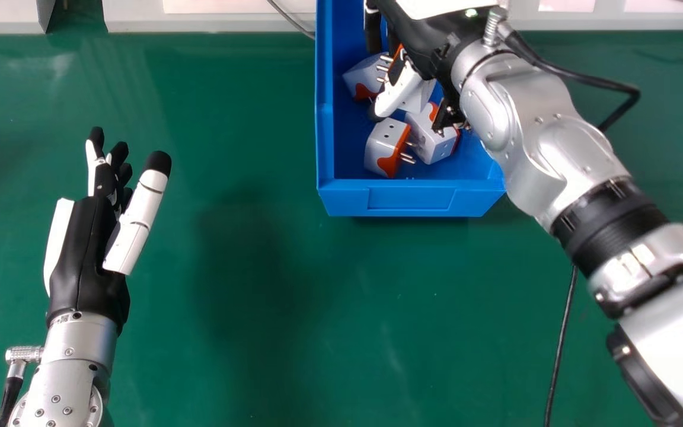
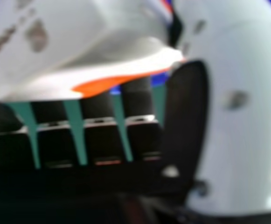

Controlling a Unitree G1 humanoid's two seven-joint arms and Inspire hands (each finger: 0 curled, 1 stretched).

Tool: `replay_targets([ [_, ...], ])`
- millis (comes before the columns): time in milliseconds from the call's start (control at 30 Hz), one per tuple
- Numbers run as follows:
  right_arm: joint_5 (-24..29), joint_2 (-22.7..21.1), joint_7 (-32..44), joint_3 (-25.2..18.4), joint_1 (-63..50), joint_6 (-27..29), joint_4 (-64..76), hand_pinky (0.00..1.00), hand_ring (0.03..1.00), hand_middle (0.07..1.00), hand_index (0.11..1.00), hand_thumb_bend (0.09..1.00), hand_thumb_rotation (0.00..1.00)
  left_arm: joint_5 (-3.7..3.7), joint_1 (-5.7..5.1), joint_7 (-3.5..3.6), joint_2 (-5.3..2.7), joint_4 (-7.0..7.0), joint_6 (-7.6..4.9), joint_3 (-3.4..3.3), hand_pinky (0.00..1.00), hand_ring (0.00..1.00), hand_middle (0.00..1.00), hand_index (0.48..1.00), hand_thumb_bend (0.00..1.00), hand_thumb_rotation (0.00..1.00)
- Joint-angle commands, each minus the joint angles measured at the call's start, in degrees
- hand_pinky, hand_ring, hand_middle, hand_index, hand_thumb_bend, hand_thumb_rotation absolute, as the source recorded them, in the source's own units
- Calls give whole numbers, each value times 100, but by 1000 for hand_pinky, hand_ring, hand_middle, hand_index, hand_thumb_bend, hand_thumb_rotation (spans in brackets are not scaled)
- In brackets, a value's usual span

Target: Pick all objects and put in blue box

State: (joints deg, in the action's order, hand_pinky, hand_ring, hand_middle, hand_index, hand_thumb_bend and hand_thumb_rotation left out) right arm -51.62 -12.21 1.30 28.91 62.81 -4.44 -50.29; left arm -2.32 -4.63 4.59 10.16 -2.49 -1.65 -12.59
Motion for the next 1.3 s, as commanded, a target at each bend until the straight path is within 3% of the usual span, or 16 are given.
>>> replay_targets([
  [0,13,24,-217,30,409,-4,-144,349,465,527,491,488,125,-15,-41,-20,31,-204,11,-3,1000,1000,1000,1000,616,783],
  [100,10,173,-470,150,538,42,-588,370,488,547,492,489,122,-34,-99,-31,-9,-329,72,7,1000,1000,1000,1000,615,783],
  [233,15,294,-711,289,656,95,-1008,386,492,533,494,495,96,-62,-109,-32,-33,-385,142,4,1000,1000,1000,1000,617,783],
  [400,-20,379,-770,483,760,54,-1376,386,480,511,499,503,61,-39,-144,-55,-64,-496,207,24,1000,1000,1000,1000,617,783],
  [667,66,385,-875,607,705,65,-1551,388,470,489,496,515,15,45,-186,-88,-51,-548,151,85,1000,1000,1000,1000,610,783],
  [867,204,439,-1012,572,647,80,-1643,389,469,486,494,518,6,6,-181,-69,-44,-521,109,80,1000,1000,1000,1000,605,782],
  [1033,434,471,-1030,466,561,129,-1689,381,462,482,496,519,2,72,-195,-96,-42,-524,45,110,1000,1000,1000,1000,601,782],
  [1200,1016,591,-839,23,513,-37,-1707,381,448,491,502,516,1,14,-197,-72,-50,-529,38,118,1000,1000,1000,1000,600,782],
  [1267,1008,603,-849,77,490,-149,-1664,393,448,501,499,514,1,13,-209,-72,-53,-515,8,124,1000,1000,1000,1000,595,782],
])
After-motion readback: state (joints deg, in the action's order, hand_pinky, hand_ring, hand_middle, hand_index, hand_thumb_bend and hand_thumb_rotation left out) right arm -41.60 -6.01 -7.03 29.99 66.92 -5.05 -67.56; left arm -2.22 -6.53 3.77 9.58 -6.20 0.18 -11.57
